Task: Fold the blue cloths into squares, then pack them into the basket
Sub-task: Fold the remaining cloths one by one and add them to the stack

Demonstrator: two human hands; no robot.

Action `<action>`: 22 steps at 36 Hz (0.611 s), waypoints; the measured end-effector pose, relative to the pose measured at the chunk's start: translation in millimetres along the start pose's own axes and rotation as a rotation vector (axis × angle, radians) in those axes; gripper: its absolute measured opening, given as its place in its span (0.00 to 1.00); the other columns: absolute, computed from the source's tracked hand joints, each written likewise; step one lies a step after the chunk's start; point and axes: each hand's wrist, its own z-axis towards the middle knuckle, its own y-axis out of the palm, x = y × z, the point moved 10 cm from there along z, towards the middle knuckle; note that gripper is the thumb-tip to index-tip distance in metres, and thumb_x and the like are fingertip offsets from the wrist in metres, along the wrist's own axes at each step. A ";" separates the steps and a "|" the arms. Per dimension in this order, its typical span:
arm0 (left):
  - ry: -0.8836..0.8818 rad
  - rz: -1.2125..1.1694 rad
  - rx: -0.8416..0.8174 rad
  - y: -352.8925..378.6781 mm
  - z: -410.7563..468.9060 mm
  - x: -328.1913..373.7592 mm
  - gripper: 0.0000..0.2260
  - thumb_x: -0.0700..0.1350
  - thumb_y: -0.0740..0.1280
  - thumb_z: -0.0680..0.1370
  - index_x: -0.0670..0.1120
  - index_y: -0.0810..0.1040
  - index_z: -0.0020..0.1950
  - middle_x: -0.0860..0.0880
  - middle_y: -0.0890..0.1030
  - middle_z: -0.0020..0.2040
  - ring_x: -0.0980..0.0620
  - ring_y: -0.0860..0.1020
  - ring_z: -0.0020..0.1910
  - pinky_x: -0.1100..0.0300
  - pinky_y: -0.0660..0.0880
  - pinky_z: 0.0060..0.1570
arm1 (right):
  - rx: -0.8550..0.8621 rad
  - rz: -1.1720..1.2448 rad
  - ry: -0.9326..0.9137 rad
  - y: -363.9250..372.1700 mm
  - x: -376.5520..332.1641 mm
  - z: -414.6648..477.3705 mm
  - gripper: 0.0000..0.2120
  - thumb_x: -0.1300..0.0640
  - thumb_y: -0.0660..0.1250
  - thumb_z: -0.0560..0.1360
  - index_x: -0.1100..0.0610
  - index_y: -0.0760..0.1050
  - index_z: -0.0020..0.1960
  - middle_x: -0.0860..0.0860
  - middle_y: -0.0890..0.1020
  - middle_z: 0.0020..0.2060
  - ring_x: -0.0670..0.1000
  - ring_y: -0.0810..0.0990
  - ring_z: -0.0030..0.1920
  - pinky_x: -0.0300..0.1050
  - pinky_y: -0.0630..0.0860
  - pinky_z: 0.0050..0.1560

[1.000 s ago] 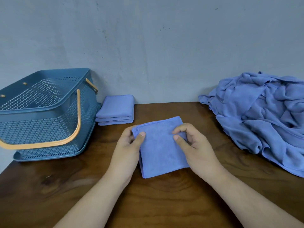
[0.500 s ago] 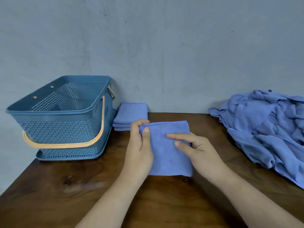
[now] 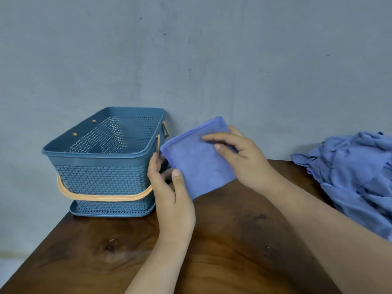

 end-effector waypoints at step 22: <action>-0.252 0.404 -0.305 26.0 -11.4 -70.7 0.26 0.45 0.59 0.87 0.55 0.56 0.84 0.61 0.67 0.75 0.62 0.69 0.73 0.60 0.66 0.74 | 0.046 0.199 0.702 74.0 222.4 80.9 0.15 0.62 0.67 0.82 0.53 0.80 0.68 0.52 0.80 0.61 0.47 0.78 0.58 0.37 0.74 0.53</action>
